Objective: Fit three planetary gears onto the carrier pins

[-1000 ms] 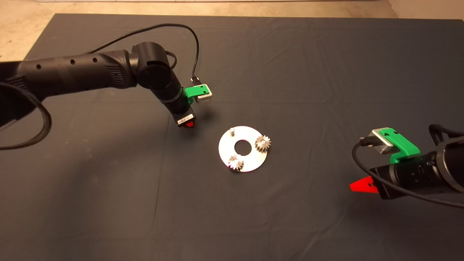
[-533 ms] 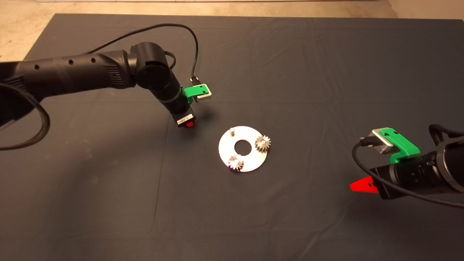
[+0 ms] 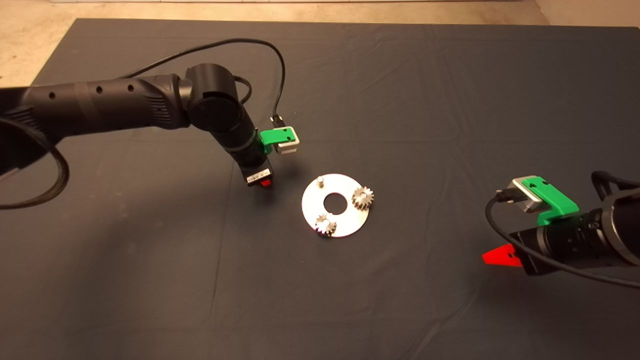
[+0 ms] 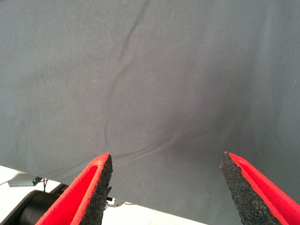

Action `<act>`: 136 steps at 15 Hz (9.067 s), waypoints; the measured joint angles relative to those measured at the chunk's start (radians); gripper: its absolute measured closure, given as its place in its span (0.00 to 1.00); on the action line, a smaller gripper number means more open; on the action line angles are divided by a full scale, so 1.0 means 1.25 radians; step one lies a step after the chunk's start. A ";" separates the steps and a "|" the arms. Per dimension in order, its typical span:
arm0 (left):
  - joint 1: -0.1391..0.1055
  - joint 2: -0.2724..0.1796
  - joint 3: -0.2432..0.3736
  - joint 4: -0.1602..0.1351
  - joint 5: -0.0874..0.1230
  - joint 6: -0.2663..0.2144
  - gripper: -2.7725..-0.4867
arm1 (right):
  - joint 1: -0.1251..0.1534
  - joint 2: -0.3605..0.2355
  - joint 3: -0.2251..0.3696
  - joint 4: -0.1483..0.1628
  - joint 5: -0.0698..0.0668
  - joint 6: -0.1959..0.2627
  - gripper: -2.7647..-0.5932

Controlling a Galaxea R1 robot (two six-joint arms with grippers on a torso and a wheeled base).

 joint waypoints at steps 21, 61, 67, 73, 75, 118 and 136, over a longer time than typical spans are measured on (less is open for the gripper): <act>-0.067 0.126 0.079 0.001 0.015 -0.146 0.93 | 0.000 -0.002 0.000 0.000 0.005 -0.003 0.48; -0.002 0.170 -0.030 0.030 -0.070 -0.040 0.94 | 0.003 -0.002 0.007 0.002 0.005 -0.003 0.48; -0.002 0.171 -0.030 0.030 -0.068 -0.040 0.94 | 0.003 -0.002 0.007 0.003 0.005 -0.003 0.48; -0.003 0.173 -0.030 0.030 -0.064 -0.032 0.94 | 0.003 0.001 0.007 0.002 0.004 -0.003 0.48; -0.003 0.173 -0.030 0.030 -0.064 -0.031 0.94 | 0.003 0.003 0.007 0.002 0.005 -0.003 0.48; -0.020 0.187 -0.039 -0.005 -0.027 0.025 0.95 | 0.017 0.021 0.007 0.003 0.005 -0.003 0.48; -0.018 0.170 -0.035 -0.005 -0.044 0.034 0.95 | 0.027 0.021 0.007 0.011 0.005 -0.003 0.48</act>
